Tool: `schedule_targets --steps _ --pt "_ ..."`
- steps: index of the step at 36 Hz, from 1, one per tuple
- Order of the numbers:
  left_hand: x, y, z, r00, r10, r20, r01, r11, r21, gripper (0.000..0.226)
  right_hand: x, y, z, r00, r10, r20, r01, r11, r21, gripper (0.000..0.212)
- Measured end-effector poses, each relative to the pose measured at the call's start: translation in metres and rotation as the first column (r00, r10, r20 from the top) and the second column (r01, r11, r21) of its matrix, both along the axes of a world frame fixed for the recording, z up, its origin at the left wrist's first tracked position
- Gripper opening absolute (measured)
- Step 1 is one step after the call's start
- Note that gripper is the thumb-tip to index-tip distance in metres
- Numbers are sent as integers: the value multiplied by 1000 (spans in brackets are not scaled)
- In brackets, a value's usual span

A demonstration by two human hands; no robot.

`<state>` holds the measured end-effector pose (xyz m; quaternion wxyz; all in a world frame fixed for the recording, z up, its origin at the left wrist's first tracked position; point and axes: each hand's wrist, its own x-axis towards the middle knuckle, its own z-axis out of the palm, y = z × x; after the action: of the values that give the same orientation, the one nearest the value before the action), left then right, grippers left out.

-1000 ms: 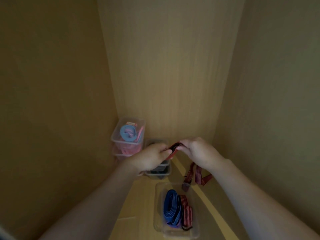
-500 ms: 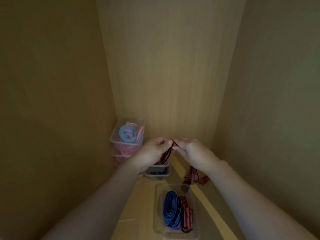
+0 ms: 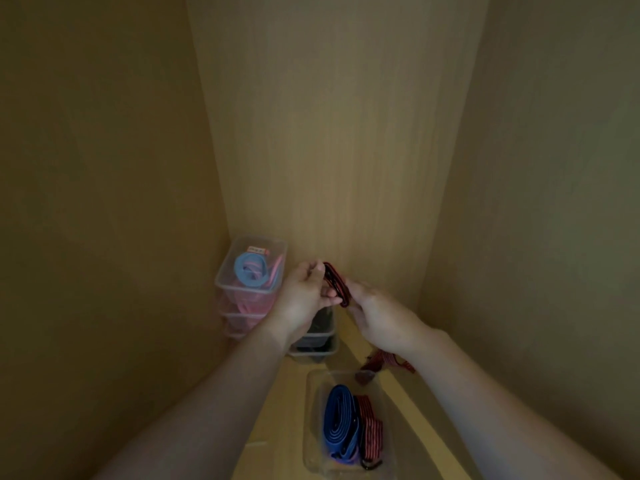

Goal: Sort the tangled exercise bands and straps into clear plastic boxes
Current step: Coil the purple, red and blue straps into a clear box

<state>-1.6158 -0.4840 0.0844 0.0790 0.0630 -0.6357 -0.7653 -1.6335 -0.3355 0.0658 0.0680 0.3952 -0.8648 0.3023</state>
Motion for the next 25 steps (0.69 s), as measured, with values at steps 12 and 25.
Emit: schedule_targets --steps 12,25 --pt "3 -10 6 996 -74 47 79 989 -123 22 -6 9 -1 979 -23 -200 53 988 142 40" --pt "4 -24 -4 995 -95 34 98 825 -556 11 -10 14 2 978 -86 -188 111 986 125 37"
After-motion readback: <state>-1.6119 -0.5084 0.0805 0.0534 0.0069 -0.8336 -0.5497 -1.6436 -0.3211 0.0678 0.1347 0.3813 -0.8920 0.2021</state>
